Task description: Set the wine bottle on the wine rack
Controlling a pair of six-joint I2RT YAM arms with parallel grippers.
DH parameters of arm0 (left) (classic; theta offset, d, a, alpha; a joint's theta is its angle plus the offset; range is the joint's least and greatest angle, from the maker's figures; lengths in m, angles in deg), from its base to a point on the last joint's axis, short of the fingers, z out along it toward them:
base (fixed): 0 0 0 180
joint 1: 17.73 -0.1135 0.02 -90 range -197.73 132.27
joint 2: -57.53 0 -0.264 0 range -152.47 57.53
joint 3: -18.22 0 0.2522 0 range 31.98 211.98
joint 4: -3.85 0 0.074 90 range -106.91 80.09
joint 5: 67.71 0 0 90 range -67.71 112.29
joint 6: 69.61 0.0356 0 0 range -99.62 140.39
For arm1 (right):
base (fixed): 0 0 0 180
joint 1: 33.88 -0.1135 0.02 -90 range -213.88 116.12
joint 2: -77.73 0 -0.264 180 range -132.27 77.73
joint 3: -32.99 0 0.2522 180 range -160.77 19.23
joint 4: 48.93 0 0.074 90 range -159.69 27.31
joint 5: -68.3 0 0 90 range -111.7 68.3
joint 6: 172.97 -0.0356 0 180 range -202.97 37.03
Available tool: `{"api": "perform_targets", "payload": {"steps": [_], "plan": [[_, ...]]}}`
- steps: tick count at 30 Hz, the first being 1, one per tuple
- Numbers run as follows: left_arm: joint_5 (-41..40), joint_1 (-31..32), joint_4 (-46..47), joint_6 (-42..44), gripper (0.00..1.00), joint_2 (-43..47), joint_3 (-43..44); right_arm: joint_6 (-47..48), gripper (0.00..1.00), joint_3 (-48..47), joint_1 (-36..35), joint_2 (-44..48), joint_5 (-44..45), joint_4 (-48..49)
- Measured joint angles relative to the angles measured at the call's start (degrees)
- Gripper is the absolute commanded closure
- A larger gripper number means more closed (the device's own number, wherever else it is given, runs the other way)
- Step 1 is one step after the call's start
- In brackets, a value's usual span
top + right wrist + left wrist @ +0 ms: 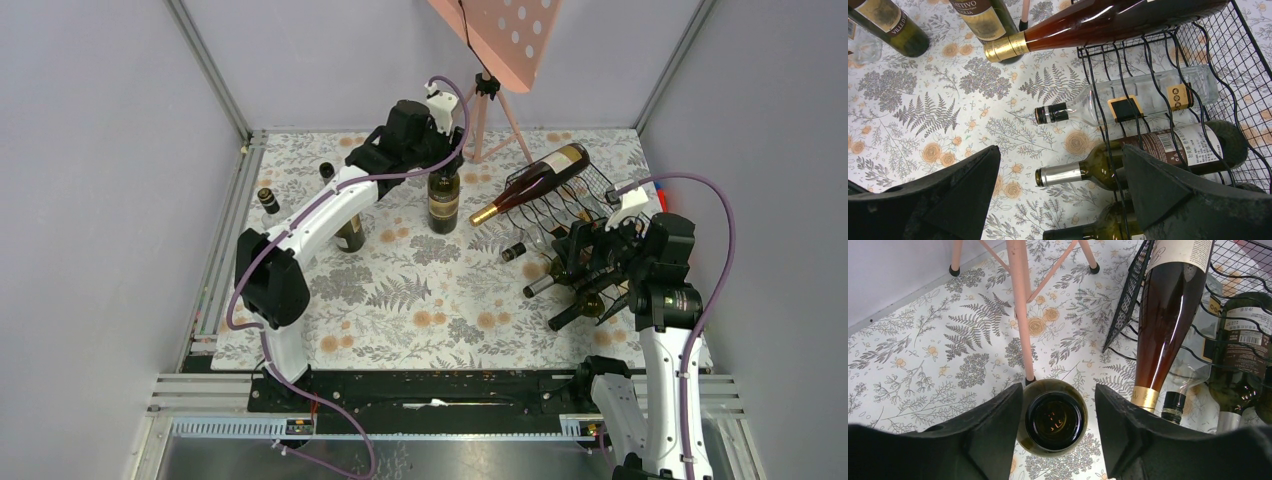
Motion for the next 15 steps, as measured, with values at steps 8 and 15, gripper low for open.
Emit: {"api": "perform_targets", "payload": {"steps": [8,15], "plan": [[-0.2,0.0,0.0,0.1,0.79,-0.1,0.0,0.0,0.01,0.0,0.0,-0.1,-0.5,0.0],[0.2,-0.5,-1.2,0.9,1.0,0.5,0.1,0.0,0.0,0.0,0.0,-1.0,-3.8,-0.6]]}}
